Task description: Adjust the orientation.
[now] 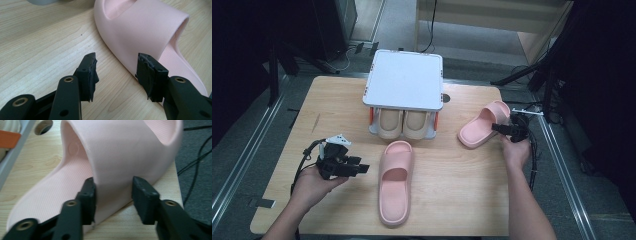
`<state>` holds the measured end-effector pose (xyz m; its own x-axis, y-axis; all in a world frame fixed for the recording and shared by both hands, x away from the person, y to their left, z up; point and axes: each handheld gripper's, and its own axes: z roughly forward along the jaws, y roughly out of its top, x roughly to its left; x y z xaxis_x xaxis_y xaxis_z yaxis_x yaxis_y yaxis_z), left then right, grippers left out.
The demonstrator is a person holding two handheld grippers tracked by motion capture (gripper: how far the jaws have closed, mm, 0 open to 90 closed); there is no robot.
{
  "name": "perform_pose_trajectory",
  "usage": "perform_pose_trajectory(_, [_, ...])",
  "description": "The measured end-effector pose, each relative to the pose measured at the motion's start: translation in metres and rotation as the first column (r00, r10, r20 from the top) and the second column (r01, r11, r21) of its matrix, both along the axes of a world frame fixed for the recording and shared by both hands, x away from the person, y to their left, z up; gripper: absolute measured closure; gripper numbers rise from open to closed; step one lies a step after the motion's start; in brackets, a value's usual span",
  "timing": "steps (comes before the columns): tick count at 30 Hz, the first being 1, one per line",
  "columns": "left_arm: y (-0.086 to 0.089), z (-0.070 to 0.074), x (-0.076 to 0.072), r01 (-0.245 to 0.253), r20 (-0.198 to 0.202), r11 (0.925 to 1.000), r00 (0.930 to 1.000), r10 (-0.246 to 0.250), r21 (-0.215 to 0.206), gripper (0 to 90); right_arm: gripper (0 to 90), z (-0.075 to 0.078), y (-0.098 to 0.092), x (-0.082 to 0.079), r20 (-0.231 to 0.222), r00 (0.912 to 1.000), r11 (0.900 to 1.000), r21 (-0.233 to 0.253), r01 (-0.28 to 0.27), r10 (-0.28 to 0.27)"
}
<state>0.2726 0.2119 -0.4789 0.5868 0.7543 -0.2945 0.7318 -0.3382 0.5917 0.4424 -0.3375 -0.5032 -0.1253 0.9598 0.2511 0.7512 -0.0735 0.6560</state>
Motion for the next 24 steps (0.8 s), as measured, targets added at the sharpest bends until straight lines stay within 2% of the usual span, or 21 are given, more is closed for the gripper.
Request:
perform_pose_trajectory(3, [0.0,0.0,0.0,-0.004,0.0,1.0,1.0,0.004,0.002,50.3,66.2,0.001,0.001,0.0,0.001,0.9995,1.0,0.002,-0.031,0.031])
perform_pose_trajectory(4, [0.0,0.0,0.0,-0.005,0.0,1.0,1.0,0.005,0.001,50.3,70.8,0.002,0.002,-0.001,-0.003,0.9987,0.999,0.0,-0.051,0.051])
perform_pose_trajectory(5, [0.0,0.0,0.0,-0.004,0.0,1.0,1.0,0.004,-0.002,50.3,70.8,0.002,0.002,-0.001,-0.003,0.9987,0.999,0.0,-0.051,0.051])
perform_pose_trajectory(9, [0.0,0.0,0.001,-0.007,-0.004,1.0,1.0,0.007,-0.006,50.4,81.4,0.006,0.005,-0.003,-0.023,0.9974,0.997,-0.02,-0.069,0.069])
perform_pose_trajectory(11, [0.0,0.0,0.002,-0.008,-0.002,1.0,1.0,0.008,-0.005,50.5,81.9,0.006,0.004,-0.003,-0.03,0.9973,0.998,-0.014,-0.068,0.067])
perform_pose_trajectory(17, [-0.001,-0.001,0.004,0.003,0.0,1.0,1.0,-0.003,0.002,50.7,85.9,0.009,0.003,-0.007,-0.017,0.9979,0.996,-0.056,-0.064,0.063])
perform_pose_trajectory(21, [-0.003,-0.001,0.007,0.009,0.003,0.9999,1.0,-0.009,0.005,50.7,86.9,0.014,0.004,-0.01,-0.009,0.9963,0.995,-0.055,-0.086,0.086])
perform_pose_trajectory(24, [-0.004,-0.001,0.009,0.012,0.006,0.9999,0.9999,-0.012,0.003,50.6,86.8,0.018,0.01,-0.015,-0.004,0.9946,0.99,-0.095,-0.104,0.104])
